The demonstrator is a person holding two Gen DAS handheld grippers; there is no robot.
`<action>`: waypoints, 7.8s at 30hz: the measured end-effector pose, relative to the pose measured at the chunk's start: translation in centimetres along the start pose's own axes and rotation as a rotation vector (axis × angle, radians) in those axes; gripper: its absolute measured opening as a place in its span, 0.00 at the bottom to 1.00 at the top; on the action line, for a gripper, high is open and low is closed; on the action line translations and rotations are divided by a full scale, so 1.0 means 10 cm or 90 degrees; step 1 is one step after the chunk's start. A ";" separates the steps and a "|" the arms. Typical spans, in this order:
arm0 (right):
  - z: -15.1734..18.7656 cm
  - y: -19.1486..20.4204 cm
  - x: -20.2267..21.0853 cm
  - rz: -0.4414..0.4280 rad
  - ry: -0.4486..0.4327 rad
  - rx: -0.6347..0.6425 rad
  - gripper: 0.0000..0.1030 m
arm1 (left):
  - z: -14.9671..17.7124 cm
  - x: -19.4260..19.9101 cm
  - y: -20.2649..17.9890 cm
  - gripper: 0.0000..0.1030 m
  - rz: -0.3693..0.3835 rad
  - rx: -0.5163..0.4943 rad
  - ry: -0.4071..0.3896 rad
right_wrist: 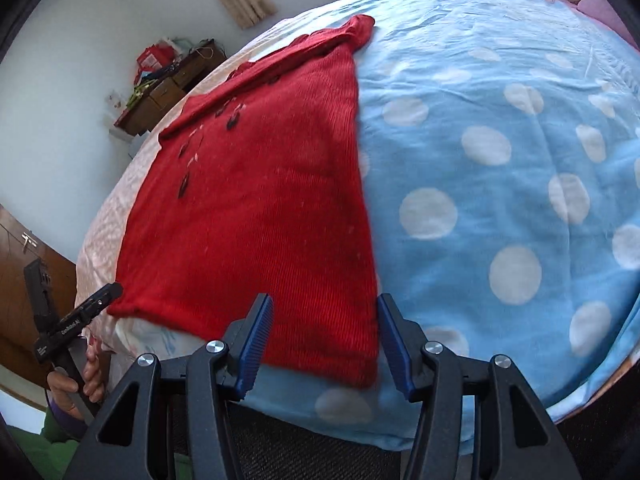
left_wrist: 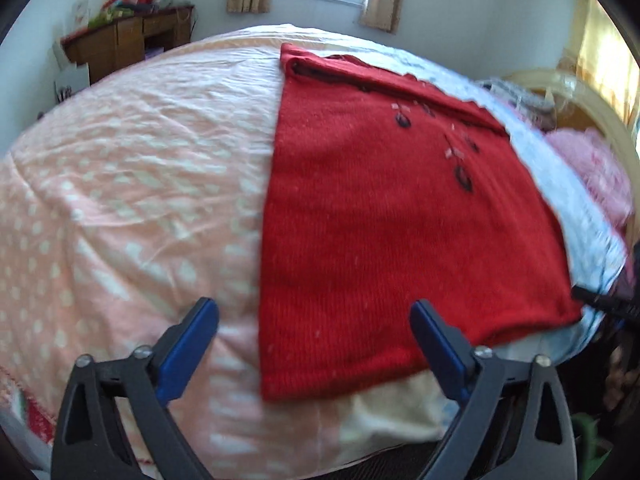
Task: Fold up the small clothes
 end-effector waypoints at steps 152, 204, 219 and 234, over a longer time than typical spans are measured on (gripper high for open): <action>-1.67 0.13 -0.28 0.025 -0.158 0.031 0.65 | -1.21 -0.54 -0.01 0.29 0.069 -0.064 -0.114; -3.50 0.78 0.10 0.153 -0.319 0.158 0.07 | -3.21 -0.57 0.20 0.06 0.016 0.045 -0.182; -4.23 0.37 -1.03 0.252 -0.264 0.112 0.07 | -3.65 -1.63 0.37 0.06 -0.052 0.065 -0.118; -4.03 0.12 -1.97 0.289 -0.108 0.122 0.08 | -3.31 -2.16 0.49 0.18 -0.112 0.072 -0.022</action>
Point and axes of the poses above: each gripper's, at about its wrist camera, not at the fingertips, and x roughly against the way its jaws point, y to its left, z to its underside, the point moved 9 cm from there along -x, roughly the way its jaws point, and after that the axes turned 8 degrees about z, right-handed, at the moved point
